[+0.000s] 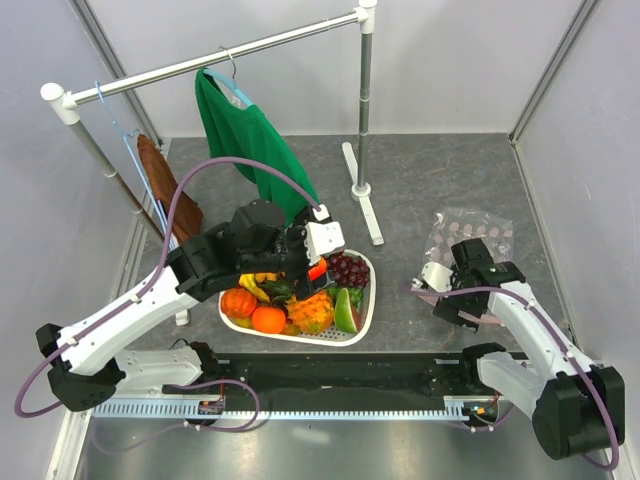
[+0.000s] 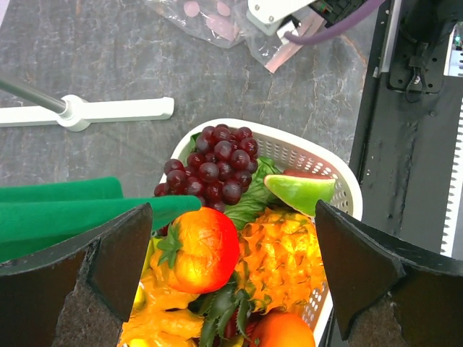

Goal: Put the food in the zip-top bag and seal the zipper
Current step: Pick up the zipper food storage bag at the center of the board.

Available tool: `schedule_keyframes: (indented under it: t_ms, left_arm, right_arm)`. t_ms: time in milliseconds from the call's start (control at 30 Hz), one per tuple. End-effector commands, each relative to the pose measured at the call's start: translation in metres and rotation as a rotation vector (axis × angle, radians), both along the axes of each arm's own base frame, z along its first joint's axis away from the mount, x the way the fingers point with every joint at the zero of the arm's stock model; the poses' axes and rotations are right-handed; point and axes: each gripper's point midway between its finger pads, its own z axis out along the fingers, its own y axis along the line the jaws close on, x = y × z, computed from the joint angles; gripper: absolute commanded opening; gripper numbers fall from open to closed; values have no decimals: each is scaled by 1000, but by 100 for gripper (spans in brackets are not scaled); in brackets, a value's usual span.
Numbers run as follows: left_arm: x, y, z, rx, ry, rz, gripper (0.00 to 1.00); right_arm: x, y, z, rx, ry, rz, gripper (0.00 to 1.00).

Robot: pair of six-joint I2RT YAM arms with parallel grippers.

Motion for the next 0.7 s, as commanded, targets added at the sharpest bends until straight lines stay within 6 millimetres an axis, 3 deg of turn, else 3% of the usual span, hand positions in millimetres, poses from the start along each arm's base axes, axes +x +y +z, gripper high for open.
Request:
schedule_keyframes:
  t_ms: [0, 167, 367, 500, 667]
  left_arm:
    - [-1, -9, 5, -38, -22, -32, 100]
    - [0, -10, -1, -41, -6, -15, 100]
    - [2, -11, -7, -40, 5, 0, 100]
    - [5, -12, -12, -40, 22, 25, 100]
    - [5, -13, -20, -47, 76, 70, 100]
  right_arm:
    - [18, -1, -13, -22, -36, 39, 91]
    - [55, 10, -14, 42, -148, -62, 70]
    - [103, 41, 2, 213, -203, -228, 54]
    - [130, 49, 14, 257, -243, -305, 53]
    - [130, 50, 23, 274, -261, -324, 58]
